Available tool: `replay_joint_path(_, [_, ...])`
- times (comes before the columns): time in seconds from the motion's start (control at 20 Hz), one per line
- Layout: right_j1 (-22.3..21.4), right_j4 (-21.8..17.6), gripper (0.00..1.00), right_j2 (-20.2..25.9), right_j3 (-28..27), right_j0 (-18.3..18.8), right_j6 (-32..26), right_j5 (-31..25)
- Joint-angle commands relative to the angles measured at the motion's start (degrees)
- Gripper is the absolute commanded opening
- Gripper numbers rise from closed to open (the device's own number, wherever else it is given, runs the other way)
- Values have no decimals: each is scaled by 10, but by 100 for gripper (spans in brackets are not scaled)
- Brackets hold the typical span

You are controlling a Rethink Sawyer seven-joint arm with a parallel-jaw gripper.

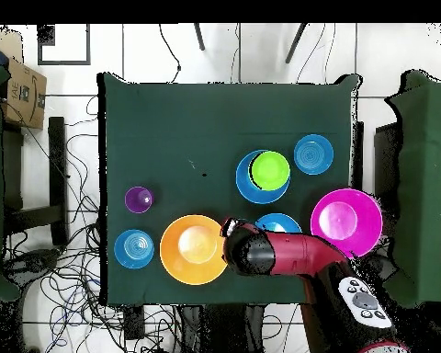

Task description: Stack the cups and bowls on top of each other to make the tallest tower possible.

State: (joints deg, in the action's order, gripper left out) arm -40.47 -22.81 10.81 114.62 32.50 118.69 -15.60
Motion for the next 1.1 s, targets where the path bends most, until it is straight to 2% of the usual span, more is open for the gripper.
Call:
replay_joint_path(0.05, [8,-37,100,23,2,15,-13,-1])
replay_joint_path(0.25, [-4,-32,100,27,4,15,-14,-14])
replay_joint_path(0.4, [-28,-27,100,29,18,16,-14,-28])
replay_joint_path(0.55, [-63,-21,100,37,40,31,-28,-47])
replay_joint_path(0.65, [-68,-21,100,43,47,42,-34,-47])
replay_joint_path(0.8, [-60,-28,100,39,49,38,-26,-36])
replay_joint_path(1.1, [0,-64,100,6,28,18,0,23])
